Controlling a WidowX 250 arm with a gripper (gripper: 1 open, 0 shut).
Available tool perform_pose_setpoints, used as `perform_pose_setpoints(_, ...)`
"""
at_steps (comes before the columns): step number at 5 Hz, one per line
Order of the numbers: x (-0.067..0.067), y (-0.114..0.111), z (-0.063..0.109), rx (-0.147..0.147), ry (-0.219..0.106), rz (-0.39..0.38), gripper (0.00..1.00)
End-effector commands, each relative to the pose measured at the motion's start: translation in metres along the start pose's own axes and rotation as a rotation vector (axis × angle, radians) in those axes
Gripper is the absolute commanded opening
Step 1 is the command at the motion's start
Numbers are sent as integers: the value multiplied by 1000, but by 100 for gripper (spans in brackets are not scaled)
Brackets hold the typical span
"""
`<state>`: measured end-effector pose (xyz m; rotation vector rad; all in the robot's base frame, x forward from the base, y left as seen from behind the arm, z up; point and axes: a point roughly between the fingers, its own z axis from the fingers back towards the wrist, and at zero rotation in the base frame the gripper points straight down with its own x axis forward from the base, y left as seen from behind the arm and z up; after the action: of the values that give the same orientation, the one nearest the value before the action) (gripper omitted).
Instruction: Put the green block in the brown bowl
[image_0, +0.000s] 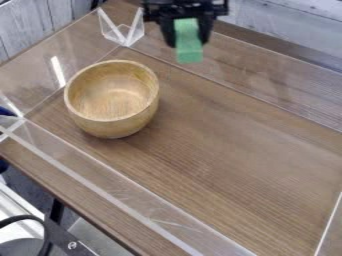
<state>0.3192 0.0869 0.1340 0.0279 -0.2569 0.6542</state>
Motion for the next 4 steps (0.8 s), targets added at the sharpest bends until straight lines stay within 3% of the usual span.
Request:
perform_pose_setpoints(1,14,26,18,-4,-80,-5,0)
perform_pose_setpoints(4,12,74,-16,82,-116,0,0)
